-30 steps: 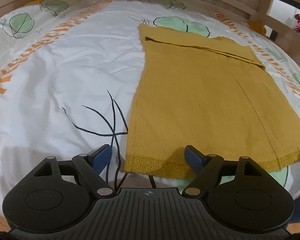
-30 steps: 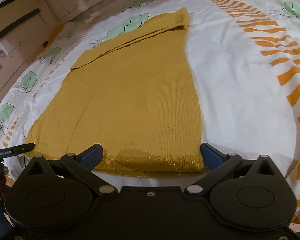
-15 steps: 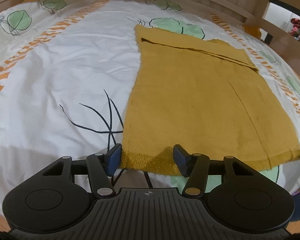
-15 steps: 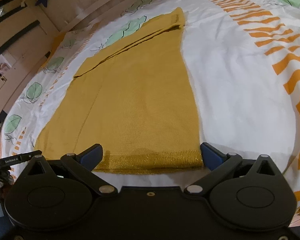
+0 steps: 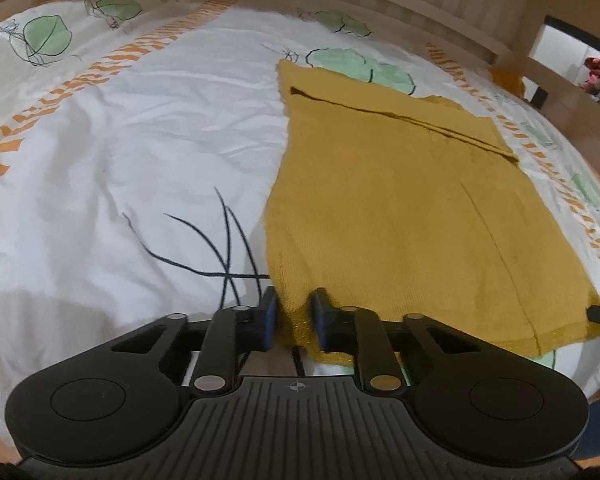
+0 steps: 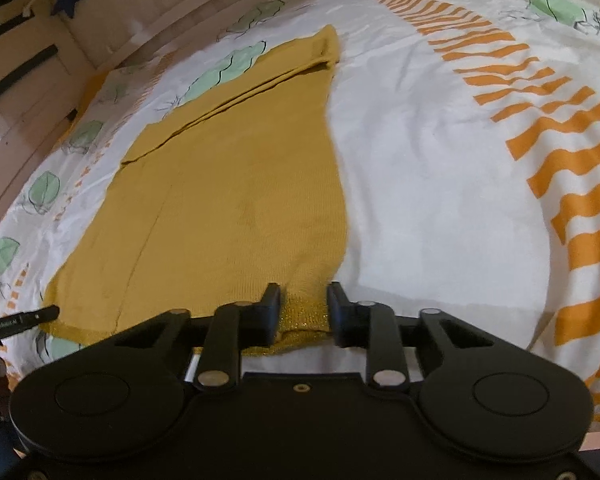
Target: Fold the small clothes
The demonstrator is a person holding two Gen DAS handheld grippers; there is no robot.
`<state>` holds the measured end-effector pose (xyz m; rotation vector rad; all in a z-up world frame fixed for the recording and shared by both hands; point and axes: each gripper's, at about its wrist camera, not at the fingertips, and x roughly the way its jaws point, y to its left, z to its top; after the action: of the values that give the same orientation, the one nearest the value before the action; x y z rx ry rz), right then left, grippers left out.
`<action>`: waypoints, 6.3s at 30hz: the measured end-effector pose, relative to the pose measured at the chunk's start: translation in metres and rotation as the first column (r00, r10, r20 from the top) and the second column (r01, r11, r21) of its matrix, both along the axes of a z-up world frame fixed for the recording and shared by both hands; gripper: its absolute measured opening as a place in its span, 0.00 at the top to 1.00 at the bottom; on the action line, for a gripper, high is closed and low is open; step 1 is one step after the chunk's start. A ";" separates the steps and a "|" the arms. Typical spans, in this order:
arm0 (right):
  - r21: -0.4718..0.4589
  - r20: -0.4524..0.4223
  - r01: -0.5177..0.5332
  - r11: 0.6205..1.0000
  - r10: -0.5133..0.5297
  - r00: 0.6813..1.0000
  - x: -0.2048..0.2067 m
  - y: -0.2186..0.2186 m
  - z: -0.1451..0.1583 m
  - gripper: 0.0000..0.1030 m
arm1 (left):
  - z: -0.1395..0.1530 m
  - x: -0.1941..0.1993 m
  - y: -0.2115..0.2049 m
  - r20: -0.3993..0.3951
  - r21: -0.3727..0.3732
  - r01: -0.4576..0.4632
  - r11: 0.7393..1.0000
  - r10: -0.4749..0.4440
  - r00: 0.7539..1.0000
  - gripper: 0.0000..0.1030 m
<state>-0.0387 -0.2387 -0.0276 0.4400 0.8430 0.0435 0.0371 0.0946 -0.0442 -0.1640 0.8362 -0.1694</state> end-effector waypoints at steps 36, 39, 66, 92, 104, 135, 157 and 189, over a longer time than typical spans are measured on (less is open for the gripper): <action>0.126 0.260 0.062 0.990 -0.093 0.961 0.105 -0.025 0.084 0.85 | 0.099 0.115 0.003 0.240 -0.181 -0.061 0.982 0.104 0.965 0.94; 0.114 0.269 0.067 0.991 -0.096 0.958 0.131 -0.029 0.089 0.85 | 0.101 0.143 0.001 0.238 -0.192 -0.067 0.979 0.113 0.965 0.94; -0.002 0.163 0.165 0.986 -0.162 0.973 0.338 -0.062 0.014 0.81 | 0.016 0.336 -0.012 0.121 -0.195 -0.173 0.965 0.199 0.973 0.89; -0.404 0.182 -0.217 0.889 0.310 0.933 0.315 0.034 0.029 0.26 | 0.014 0.307 -0.087 0.043 0.068 0.347 0.935 -0.350 0.936 0.52; -0.427 0.058 -0.233 0.874 0.283 0.957 0.338 0.039 -0.002 0.24 | -0.006 0.336 -0.078 0.043 0.059 0.183 0.981 -0.185 0.982 0.52; -0.342 -0.028 -0.166 0.925 0.167 0.986 0.368 0.020 0.024 0.22 | -0.001 0.341 -0.065 0.017 0.040 0.081 0.996 -0.082 0.996 0.52; -0.316 -0.041 -0.089 0.945 0.080 0.996 0.465 0.086 -0.007 0.13 | -0.004 0.351 -0.061 0.020 -0.028 0.037 0.999 -0.036 0.999 0.51; -0.340 -0.169 -0.168 0.925 0.116 0.979 0.259 0.061 -0.003 0.01 | 0.001 0.236 -0.092 -0.105 0.141 -0.020 0.990 0.035 0.994 0.34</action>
<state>0.2207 -0.1776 -0.0303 0.0420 1.0035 -0.0069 0.2736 0.0024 -0.0434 -0.0530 0.9488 -0.0764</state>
